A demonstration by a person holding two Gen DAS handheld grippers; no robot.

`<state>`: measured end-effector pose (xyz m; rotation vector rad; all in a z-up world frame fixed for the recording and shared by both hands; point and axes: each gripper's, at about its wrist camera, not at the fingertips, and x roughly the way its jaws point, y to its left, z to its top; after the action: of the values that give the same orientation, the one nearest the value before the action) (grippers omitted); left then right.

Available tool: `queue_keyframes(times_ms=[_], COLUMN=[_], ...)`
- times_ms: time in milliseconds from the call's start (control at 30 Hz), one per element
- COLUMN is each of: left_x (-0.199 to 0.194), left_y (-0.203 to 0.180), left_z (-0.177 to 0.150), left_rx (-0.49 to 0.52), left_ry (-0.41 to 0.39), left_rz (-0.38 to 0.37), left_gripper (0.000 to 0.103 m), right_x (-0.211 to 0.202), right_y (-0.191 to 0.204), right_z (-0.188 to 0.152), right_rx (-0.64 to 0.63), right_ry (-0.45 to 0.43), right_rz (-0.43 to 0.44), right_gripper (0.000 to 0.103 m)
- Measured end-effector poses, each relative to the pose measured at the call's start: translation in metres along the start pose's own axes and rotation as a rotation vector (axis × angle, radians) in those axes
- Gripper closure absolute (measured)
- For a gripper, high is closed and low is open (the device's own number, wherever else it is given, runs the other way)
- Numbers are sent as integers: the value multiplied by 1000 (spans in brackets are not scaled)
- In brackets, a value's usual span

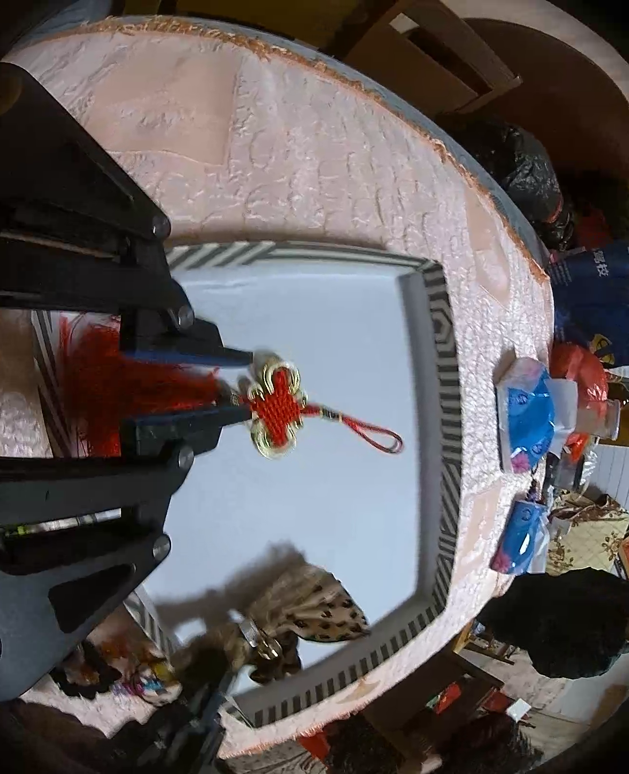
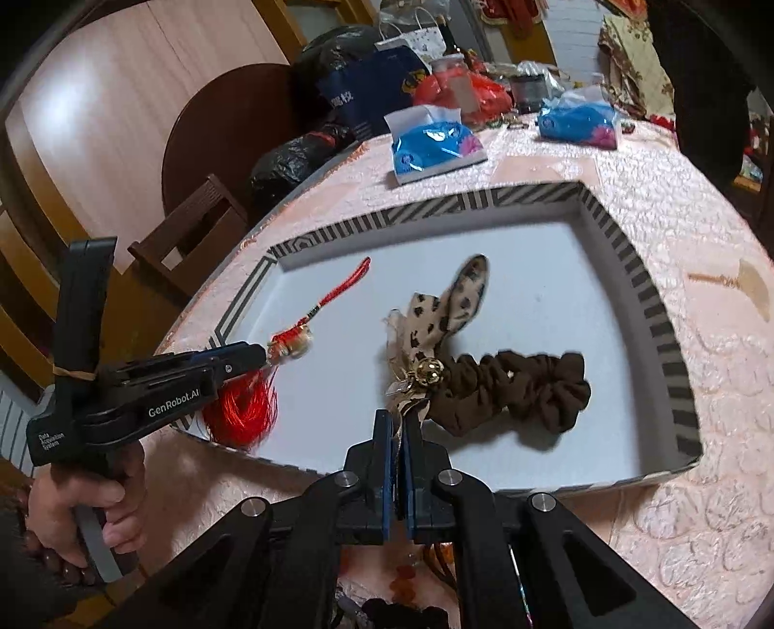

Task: Organize jewelry
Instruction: 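Open the left tool to drop the red knot while the right tool releases the scrunchie in the tray, then grasp the green beaded bracelet with the left tool while the right tool grasps a black hair tie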

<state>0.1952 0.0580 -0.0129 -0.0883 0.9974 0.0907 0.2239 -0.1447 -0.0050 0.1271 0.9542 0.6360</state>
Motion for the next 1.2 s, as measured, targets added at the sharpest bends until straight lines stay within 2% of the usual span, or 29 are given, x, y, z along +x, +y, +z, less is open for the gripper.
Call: queue_keyframes(times_ms=[33,67,133,200,467,533,633,667,700,733,767,800,833,1000,1100,1200], left_x=[2,3,0,-4,-16,-14,-20,-31,-41,-48,-59,-69,-78,-102,-100,-89], left_y=[2,5,6,6,20,21,28,29,28,27,25,23,19,-7,-22,-34], left_z=[-2,-5,-9,-14,-32,-30,-16,-11,-9,-8,-9,-11,-15,-45,-69,-90], left_rx=[-1,-7,10,32,-24,-34,-50,-41,-22,-9,7,25,45,170,232,285], left_ry=[3,1,-28,-52,-72,-72,-62,-94,-115,-129,-149,-161,-166,-115,-59,-16], left_rz=[3,9,5,34,72,85,66,51,45,39,18,-10,-34,-148,-207,-229], left_gripper=[69,64,63,63,63,63,63,57,52,40,36,35,35,35,35,35], right_x=[0,0,-1,-2,5,7,-2,-13,-23,-31,-44,-52,-62,-88,-88,-90], right_y=[-2,-4,-7,-8,-1,3,6,9,13,16,20,21,22,13,6,-7], right_z=[0,0,0,-1,-2,1,9,13,14,15,15,14,11,-21,-52,-83], right_rx=[11,26,45,47,24,16,52,48,28,8,-25,-46,-62,-75,-110,-86], right_ry=[-1,0,-3,-15,1,12,43,43,55,67,79,87,100,198,291,335], right_rz=[8,18,32,55,132,155,142,153,128,91,41,12,-22,-137,-194,-215], right_gripper=[98,96,88,76,72,69,66,66,62,58,48,39,37,37,37,37])
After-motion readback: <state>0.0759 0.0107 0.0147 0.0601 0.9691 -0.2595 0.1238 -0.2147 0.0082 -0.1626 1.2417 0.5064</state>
